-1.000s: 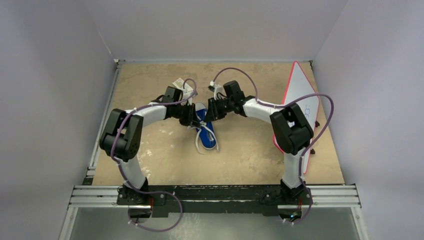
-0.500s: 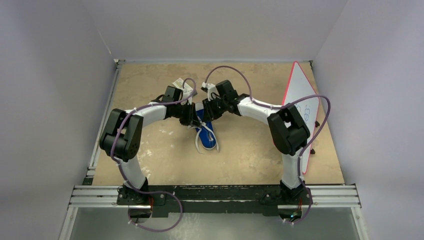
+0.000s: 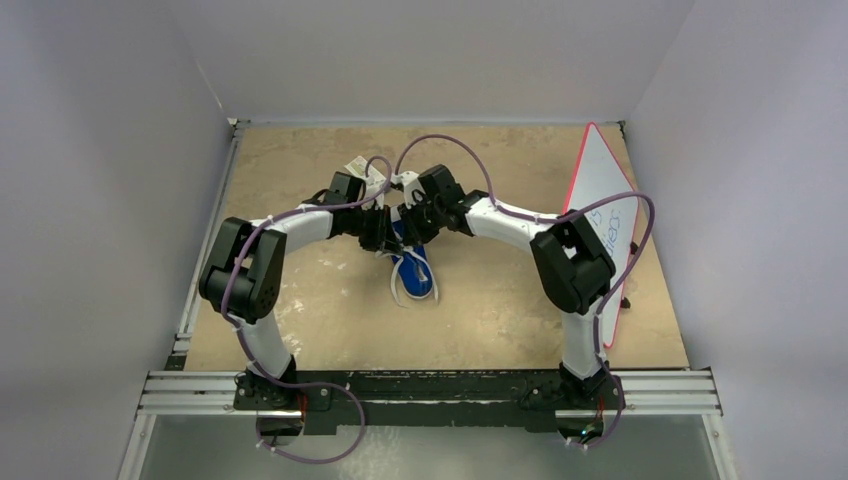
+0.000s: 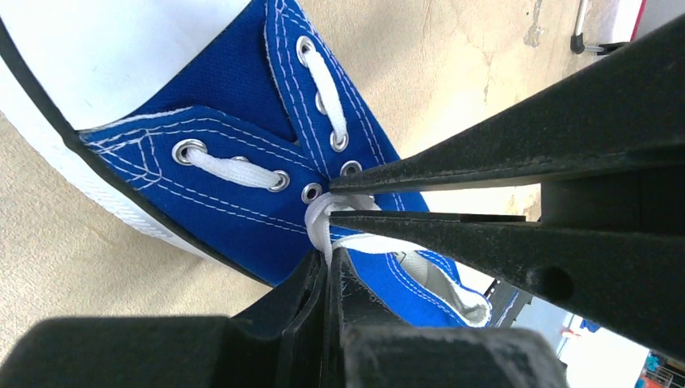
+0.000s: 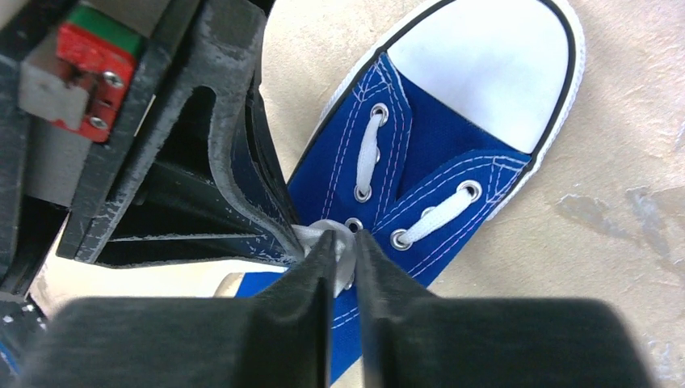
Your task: Tie the shoes
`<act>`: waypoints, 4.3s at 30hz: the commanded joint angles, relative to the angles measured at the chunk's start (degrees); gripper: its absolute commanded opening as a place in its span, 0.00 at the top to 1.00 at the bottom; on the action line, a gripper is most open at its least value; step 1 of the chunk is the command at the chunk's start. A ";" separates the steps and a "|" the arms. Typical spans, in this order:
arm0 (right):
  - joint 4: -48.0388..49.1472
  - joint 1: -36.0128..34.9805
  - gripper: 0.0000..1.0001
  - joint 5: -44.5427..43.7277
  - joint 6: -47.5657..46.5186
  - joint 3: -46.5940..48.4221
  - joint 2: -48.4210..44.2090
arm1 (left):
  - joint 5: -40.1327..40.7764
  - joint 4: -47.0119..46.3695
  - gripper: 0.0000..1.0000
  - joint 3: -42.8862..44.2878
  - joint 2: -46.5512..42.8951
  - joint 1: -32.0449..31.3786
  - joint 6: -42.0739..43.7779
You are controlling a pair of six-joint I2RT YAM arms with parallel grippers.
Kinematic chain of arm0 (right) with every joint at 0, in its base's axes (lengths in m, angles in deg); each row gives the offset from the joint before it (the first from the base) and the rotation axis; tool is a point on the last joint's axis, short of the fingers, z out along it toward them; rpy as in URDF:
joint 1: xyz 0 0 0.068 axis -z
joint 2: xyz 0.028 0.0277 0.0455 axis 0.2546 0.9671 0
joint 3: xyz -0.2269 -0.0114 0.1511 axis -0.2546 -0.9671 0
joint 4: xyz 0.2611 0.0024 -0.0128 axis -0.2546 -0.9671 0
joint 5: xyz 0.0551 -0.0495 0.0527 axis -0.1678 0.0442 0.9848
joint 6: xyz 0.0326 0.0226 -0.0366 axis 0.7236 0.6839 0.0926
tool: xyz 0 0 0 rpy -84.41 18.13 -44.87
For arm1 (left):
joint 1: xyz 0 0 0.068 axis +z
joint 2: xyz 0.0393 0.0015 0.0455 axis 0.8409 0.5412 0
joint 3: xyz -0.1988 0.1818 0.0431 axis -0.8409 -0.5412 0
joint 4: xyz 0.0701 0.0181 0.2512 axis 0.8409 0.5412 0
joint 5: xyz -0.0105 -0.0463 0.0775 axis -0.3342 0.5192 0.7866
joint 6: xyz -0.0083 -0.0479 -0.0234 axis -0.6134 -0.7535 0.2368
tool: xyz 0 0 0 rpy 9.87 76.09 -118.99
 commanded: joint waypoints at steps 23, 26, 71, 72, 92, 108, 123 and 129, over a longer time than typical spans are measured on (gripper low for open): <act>12.35 3.76 1.00 17.27 15.13 -7.08 -5.46 | -5.85 -21.31 1.00 -5.16 0.55 1.40 -14.89; 14.12 3.74 1.00 17.41 17.21 -6.61 -4.96 | -6.96 -21.04 1.00 -6.05 0.90 1.32 -14.82; 10.04 9.19 0.46 22.75 25.78 -10.48 -11.23 | -13.01 -76.03 1.00 -20.88 2.82 1.32 -44.74; 10.07 9.59 0.48 21.55 26.91 -11.07 -11.61 | -12.92 -76.03 1.00 -20.88 2.71 1.27 -44.75; 12.05 13.62 0.80 25.12 22.89 -9.67 -4.84 | -10.59 -51.26 1.00 -17.09 1.36 1.32 -27.93; 11.75 12.94 0.84 28.62 19.35 -8.08 -2.37 | -10.71 -54.77 1.00 -14.96 2.69 1.32 -31.12; 19.97 12.77 0.84 31.87 24.36 -11.71 -3.00 | -10.73 -50.57 1.00 -14.00 3.34 1.30 -28.30; 22.90 12.73 0.79 32.47 25.89 -12.89 -2.98 | -11.17 -51.29 1.00 -13.78 3.53 1.23 -28.93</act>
